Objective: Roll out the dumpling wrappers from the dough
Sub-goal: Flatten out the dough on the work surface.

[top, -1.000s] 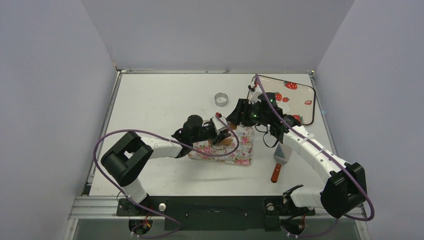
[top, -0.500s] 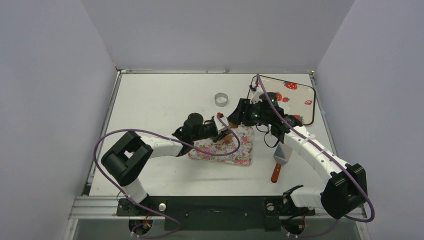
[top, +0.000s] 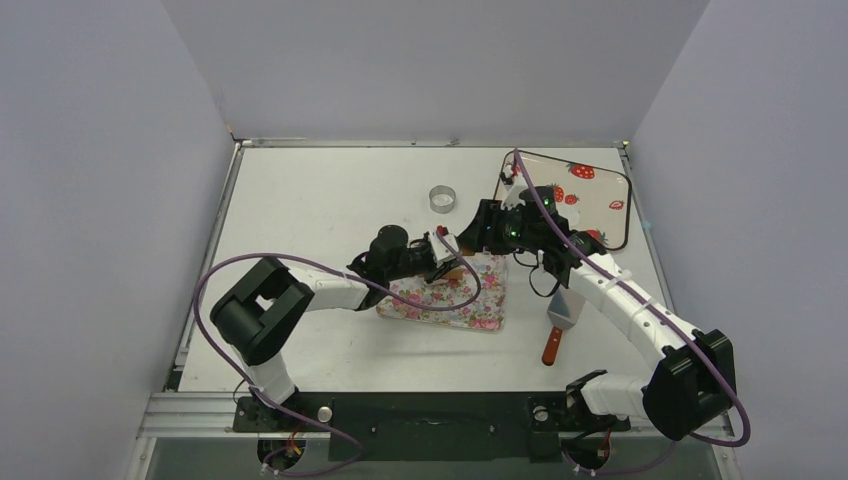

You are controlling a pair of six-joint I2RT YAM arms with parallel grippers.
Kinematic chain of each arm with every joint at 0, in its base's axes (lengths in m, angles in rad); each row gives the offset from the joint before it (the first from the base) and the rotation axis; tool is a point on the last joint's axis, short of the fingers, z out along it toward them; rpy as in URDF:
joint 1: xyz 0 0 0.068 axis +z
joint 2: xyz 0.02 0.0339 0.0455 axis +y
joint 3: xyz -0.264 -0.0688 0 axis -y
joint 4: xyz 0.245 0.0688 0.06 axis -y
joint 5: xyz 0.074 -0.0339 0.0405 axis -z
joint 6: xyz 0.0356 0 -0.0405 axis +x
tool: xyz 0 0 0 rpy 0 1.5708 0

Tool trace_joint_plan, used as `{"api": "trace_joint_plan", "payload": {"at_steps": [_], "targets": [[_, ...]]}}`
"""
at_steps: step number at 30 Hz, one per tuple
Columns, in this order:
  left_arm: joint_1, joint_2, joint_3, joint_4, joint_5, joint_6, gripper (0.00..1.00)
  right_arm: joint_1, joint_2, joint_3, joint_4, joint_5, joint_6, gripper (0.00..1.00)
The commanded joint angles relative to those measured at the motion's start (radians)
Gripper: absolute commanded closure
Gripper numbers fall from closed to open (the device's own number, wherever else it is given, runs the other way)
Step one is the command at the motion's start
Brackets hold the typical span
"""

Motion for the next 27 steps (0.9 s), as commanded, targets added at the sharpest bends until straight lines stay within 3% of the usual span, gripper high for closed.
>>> {"api": "trace_joint_plan", "payload": {"at_steps": [1, 10, 15, 21, 27], "targets": [[0.019, 0.032, 0.014, 0.079, -0.006, 0.042, 1.0, -0.009, -0.028, 0.004, 0.011, -0.01, -0.013, 0.5], [0.03, 0.07, -0.004, 0.094, -0.029, 0.021, 1.0, -0.037, -0.03, 0.012, -0.005, -0.023, -0.026, 0.5], [0.013, 0.045, -0.007, -0.037, -0.03, -0.095, 1.0, -0.052, -0.024, 0.036, -0.023, -0.024, -0.035, 0.5], [0.003, 0.078, -0.164, 0.173, -0.152, -0.263, 1.0, -0.059, -0.024, 0.049, -0.039, -0.027, -0.042, 0.5], [0.028, 0.12, -0.197, 0.247, -0.203, -0.267, 1.0, -0.067, -0.026, 0.044, -0.064, -0.032, -0.048, 0.5]]}}
